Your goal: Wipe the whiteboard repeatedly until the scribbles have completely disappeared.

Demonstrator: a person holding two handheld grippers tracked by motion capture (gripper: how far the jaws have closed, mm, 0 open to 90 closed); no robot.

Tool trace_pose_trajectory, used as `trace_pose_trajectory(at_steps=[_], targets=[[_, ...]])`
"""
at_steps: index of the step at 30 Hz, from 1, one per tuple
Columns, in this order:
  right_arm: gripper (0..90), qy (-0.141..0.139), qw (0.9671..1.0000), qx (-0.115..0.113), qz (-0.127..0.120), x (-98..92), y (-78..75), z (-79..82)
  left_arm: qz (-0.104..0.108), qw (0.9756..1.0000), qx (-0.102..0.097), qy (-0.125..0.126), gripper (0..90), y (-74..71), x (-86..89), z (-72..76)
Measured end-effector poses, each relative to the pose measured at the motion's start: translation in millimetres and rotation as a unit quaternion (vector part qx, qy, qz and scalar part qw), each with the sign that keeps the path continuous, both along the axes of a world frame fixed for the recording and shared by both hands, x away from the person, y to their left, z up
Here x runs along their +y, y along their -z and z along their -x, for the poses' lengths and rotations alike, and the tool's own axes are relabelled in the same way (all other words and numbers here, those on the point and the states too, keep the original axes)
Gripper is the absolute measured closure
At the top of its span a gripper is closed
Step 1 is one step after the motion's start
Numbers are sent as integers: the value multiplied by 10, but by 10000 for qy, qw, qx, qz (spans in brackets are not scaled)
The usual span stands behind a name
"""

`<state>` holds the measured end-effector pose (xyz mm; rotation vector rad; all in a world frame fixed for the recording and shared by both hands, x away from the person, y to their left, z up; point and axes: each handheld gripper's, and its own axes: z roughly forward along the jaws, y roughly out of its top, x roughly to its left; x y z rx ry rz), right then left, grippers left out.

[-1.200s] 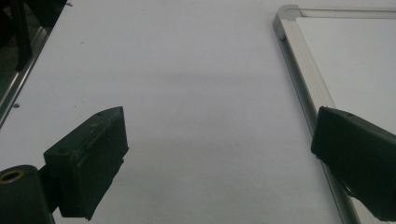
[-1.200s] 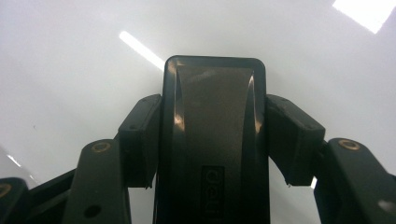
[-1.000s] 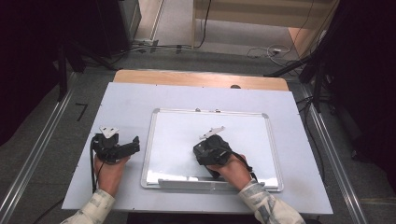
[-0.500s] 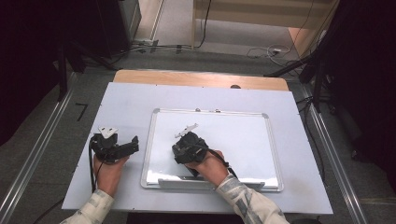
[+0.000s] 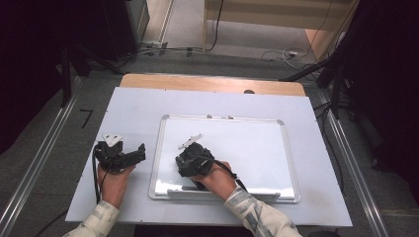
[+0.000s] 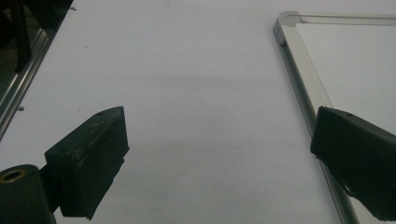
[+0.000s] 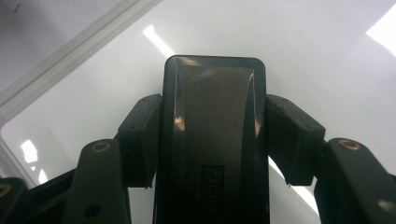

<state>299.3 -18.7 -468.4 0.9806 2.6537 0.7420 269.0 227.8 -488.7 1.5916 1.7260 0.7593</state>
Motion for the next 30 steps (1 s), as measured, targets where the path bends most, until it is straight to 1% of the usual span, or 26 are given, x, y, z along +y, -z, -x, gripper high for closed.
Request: trace_pose_trajectory(at_steps=[12, 24, 30], targets=[[386, 433, 9991, -18, -4, -537, -4, -130, -50, 10000, 30, 1, 46, 8, -18, -5], [386, 710, 9974, -37, -95, -887, 2, -192, -36, 10000, 41, -13, 46, 15, -16, -5], [386, 834, 9965, -50, -78, -1072, -2, -206, -38, 10000, 49, -1, 46, 15, -21, -5]])
